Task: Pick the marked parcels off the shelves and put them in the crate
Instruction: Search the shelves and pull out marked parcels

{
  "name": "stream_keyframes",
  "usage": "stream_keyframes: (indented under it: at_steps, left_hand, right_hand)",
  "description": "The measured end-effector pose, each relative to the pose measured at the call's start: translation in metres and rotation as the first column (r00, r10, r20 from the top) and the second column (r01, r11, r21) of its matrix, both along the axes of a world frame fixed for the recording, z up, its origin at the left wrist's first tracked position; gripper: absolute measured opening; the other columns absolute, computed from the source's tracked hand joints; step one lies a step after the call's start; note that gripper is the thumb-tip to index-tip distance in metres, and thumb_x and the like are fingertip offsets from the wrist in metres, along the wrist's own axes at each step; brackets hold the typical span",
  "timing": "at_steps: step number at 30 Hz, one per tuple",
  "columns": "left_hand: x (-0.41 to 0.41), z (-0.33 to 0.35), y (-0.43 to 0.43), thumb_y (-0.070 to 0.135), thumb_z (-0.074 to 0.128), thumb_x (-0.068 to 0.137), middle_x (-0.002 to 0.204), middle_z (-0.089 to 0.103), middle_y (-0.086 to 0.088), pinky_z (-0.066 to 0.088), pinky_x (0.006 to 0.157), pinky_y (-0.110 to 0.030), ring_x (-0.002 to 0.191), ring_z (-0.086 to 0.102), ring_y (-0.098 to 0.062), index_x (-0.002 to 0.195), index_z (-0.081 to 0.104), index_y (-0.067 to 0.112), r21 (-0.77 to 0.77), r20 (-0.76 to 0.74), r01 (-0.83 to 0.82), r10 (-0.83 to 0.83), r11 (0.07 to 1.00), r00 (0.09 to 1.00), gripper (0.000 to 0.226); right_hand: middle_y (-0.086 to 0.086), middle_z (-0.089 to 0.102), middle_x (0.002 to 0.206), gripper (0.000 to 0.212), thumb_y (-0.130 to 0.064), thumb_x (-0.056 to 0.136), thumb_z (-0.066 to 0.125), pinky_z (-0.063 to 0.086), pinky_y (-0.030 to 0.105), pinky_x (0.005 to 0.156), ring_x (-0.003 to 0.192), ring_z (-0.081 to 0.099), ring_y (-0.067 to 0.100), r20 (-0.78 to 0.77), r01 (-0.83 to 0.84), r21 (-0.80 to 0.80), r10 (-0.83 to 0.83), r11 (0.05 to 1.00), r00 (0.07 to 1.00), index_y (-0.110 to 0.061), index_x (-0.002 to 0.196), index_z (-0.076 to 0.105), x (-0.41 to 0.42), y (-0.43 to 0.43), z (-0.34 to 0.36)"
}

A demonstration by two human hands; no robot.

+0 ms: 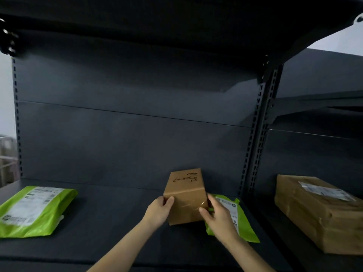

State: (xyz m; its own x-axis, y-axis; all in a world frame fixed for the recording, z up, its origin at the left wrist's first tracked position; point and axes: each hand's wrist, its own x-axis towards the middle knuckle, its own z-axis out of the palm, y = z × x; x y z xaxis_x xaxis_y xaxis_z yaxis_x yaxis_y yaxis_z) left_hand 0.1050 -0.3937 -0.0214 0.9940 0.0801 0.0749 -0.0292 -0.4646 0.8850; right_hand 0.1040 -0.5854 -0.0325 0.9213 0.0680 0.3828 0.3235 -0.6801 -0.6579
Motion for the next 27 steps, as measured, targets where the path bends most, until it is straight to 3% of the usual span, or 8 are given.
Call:
stream_keyframes:
  at_steps: [3, 6, 10, 14, 19, 24, 27]
  left_hand:
    - [-0.004, 0.002, -0.004, 0.036, 0.041, 0.098, 0.107, 0.053, 0.001, 0.040, 0.067, -0.020, 0.093, 0.049, -0.012, 0.123, 0.045, 0.011, -0.020, 0.124, -0.087, 0.089, 0.996, 0.988, 0.036]
    - [-0.010, 0.003, 0.003, 0.033, 0.046, 0.097, 0.118, 0.054, -0.004, 0.041, 0.076, -0.023, 0.096, 0.049, -0.012, 0.130, 0.040, 0.011, 0.032, 0.234, -0.176, 0.164, 0.984, 0.958, 0.040]
    - [-0.022, 0.000, 0.014, 0.026, 0.049, 0.096, 0.126, 0.052, -0.006, 0.044, 0.084, -0.025, 0.108, 0.052, -0.016, 0.136, 0.035, 0.011, 0.141, 0.266, -0.226, 0.183, 0.964, 0.946, 0.045]
    - [-0.031, 0.001, 0.009, 0.027, 0.048, 0.096, 0.136, 0.044, -0.001, 0.044, 0.093, -0.026, 0.122, 0.045, -0.017, 0.141, 0.030, 0.018, 0.259, 0.346, -0.252, 0.154, 0.933, 0.925, 0.050]
    - [-0.029, 0.007, -0.010, 0.029, 0.044, 0.097, 0.147, 0.033, 0.003, 0.043, 0.100, -0.027, 0.131, 0.037, -0.015, 0.146, 0.025, 0.021, 0.419, 0.397, -0.251, 0.073, 0.873, 0.915, 0.053]
    - [-0.022, 0.007, -0.027, 0.028, 0.042, 0.098, 0.149, 0.030, 0.001, 0.041, 0.103, -0.030, 0.135, 0.033, -0.018, 0.148, 0.021, 0.021, 0.498, 0.395, -0.237, 0.025, 0.834, 0.918, 0.055]
    - [-0.018, 0.007, -0.039, 0.025, 0.041, 0.098, 0.148, 0.030, 0.000, 0.039, 0.102, -0.030, 0.134, 0.033, -0.020, 0.148, 0.020, 0.021, 0.542, 0.396, -0.217, -0.019, 0.812, 0.918, 0.055]
  right_hand:
    - [-0.008, 0.053, 0.125, 0.057, -0.030, 0.090, 0.058, 0.039, 0.017, 0.093, 0.118, 0.050, 0.008, -0.007, -0.047, 0.081, 0.048, 0.996, 0.999, -0.019, 0.142, 0.034, 0.000, 0.012, -0.001]
    - [-0.004, 0.056, 0.122, 0.053, -0.026, 0.090, 0.060, 0.043, 0.021, 0.093, 0.113, 0.054, 0.011, -0.010, -0.049, 0.132, 0.051, 0.990, 0.999, -0.017, 0.137, 0.038, 0.002, 0.027, -0.007]
    - [0.000, 0.063, 0.110, 0.032, -0.022, 0.086, 0.065, 0.050, 0.027, 0.087, 0.103, 0.061, 0.015, -0.054, -0.057, 0.139, 0.066, 0.989, 0.996, -0.017, 0.113, 0.048, 0.006, 0.037, -0.013]
    - [0.002, 0.065, 0.110, 0.033, -0.021, 0.084, 0.068, 0.050, 0.031, 0.090, 0.104, 0.062, 0.017, -0.168, -0.078, 0.171, 0.107, 0.982, 0.980, -0.017, 0.109, 0.048, 0.006, 0.035, -0.013]
    - [0.002, 0.065, 0.107, 0.031, -0.016, 0.083, 0.064, 0.046, 0.025, 0.079, 0.104, 0.061, 0.020, -0.118, -0.016, -0.070, 0.007, 0.997, 0.993, -0.015, 0.113, 0.055, 0.005, 0.006, -0.001]
    - [0.006, 0.055, 0.126, 0.041, -0.018, 0.087, 0.057, 0.043, 0.030, 0.095, 0.119, 0.050, 0.023, 0.091, 0.199, -0.192, -0.185, 0.961, 0.979, -0.011, 0.127, 0.053, 0.004, -0.039, 0.007]
    - [0.009, 0.054, 0.124, 0.041, -0.034, 0.091, 0.051, 0.045, 0.035, 0.092, 0.117, 0.049, 0.027, 0.020, 0.350, -0.322, -0.363, 0.880, 0.932, -0.013, 0.126, 0.051, 0.004, -0.076, 0.003]
